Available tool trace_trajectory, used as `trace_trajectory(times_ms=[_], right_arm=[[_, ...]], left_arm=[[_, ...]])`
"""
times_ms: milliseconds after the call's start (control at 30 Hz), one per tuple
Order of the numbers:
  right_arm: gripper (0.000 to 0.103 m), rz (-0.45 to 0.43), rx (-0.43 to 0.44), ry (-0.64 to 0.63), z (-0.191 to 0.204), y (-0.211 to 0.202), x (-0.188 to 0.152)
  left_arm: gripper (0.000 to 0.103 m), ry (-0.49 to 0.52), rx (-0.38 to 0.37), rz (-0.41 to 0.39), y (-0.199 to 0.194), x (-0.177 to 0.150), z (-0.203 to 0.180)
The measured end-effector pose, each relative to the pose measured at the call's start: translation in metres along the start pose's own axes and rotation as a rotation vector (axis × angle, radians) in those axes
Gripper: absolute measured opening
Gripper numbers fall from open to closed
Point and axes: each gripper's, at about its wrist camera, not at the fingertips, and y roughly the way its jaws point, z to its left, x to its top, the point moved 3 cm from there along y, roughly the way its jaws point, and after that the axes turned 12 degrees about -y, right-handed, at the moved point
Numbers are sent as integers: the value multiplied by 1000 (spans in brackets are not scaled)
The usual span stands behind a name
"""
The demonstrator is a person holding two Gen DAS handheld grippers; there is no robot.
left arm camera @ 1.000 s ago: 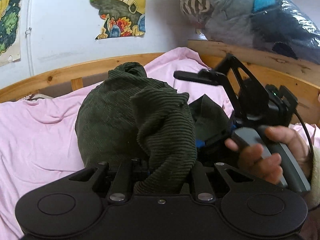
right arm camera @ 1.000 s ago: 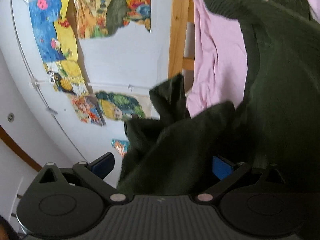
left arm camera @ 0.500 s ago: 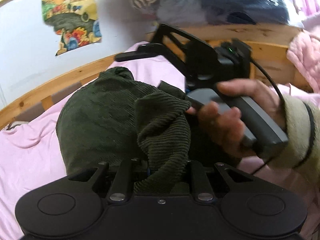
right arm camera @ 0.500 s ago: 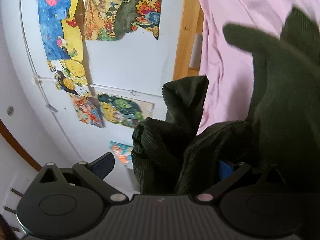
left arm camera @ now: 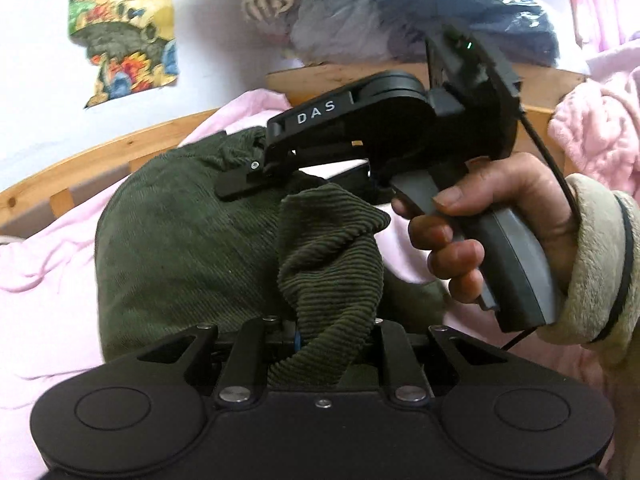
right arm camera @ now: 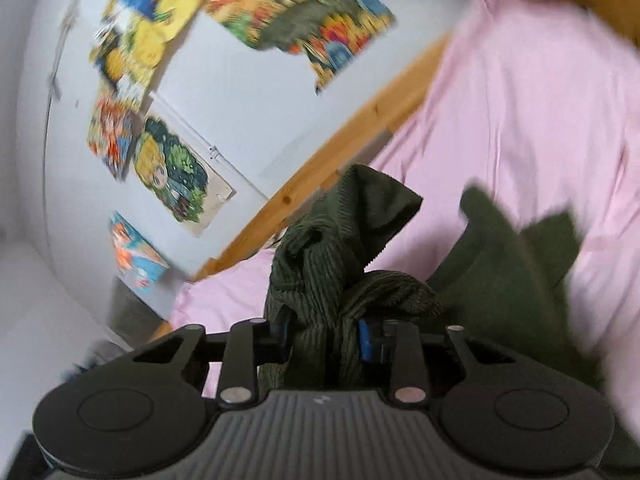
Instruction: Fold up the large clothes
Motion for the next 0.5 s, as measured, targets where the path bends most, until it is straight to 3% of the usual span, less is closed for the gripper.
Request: trace_trajectory(times_ms=[100,200,367,500], right_arm=[[32,-13,-80,-62,-6,-29,-3],[32,-11,-140,-37,-27,-45,-17],[33,56,-195,64,-60,-31,-42],[38,56,-206,6,-53,-23,-44]], left_arm=[[18,15,-56,3,8,1,-16],[18,-2,-102,43,23,-4,-24],[20,-85,-110,113,48,-14,-19],[24,-152,-119,103,41,-4,-12]])
